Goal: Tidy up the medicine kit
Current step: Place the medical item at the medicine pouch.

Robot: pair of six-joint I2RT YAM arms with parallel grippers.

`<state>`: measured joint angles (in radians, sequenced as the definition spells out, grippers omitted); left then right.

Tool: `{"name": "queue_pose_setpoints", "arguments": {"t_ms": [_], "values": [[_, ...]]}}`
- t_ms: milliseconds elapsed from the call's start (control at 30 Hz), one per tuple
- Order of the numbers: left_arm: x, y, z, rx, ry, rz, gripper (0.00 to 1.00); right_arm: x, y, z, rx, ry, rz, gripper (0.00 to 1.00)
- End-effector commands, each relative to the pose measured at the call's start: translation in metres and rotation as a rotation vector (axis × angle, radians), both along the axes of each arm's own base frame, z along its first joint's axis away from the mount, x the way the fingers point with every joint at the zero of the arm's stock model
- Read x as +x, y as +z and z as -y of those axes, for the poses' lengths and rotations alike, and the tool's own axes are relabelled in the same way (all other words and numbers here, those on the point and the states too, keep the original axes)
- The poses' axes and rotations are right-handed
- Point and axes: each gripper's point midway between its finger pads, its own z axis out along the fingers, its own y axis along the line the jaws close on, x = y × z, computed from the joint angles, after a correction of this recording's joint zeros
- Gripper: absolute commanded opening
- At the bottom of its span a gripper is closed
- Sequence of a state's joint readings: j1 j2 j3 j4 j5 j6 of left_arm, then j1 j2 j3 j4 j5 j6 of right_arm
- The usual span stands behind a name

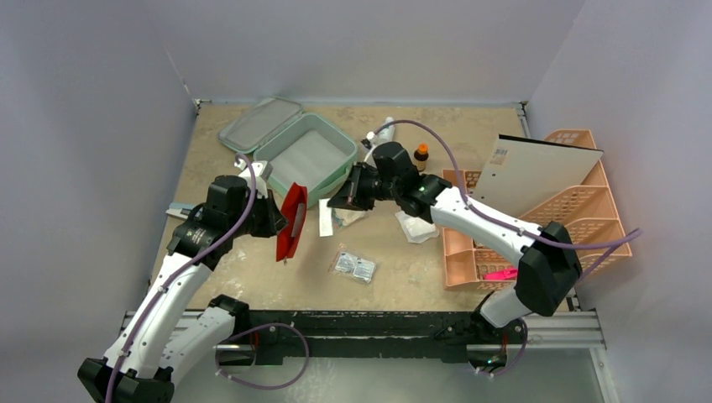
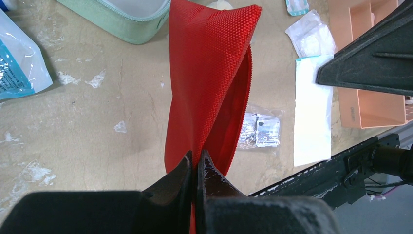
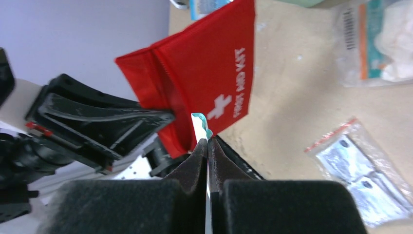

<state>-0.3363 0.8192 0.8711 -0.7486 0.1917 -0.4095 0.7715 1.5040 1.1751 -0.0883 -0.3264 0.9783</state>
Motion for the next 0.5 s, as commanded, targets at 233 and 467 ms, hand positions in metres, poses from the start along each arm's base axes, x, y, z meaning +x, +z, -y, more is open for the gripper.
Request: {"name": "queue_pose_setpoints", "arguments": {"t_ms": [233, 467], "values": [[0.004, 0.009, 0.006, -0.034, -0.008, 0.033, 0.00, 0.006, 0.056, -0.058, 0.182, -0.051, 0.012, 0.00], [0.003, 0.010, 0.009, -0.046, -0.025, 0.037, 0.00, 0.014, 0.044, -0.073, 0.145, -0.096, -0.003, 0.00]]}}
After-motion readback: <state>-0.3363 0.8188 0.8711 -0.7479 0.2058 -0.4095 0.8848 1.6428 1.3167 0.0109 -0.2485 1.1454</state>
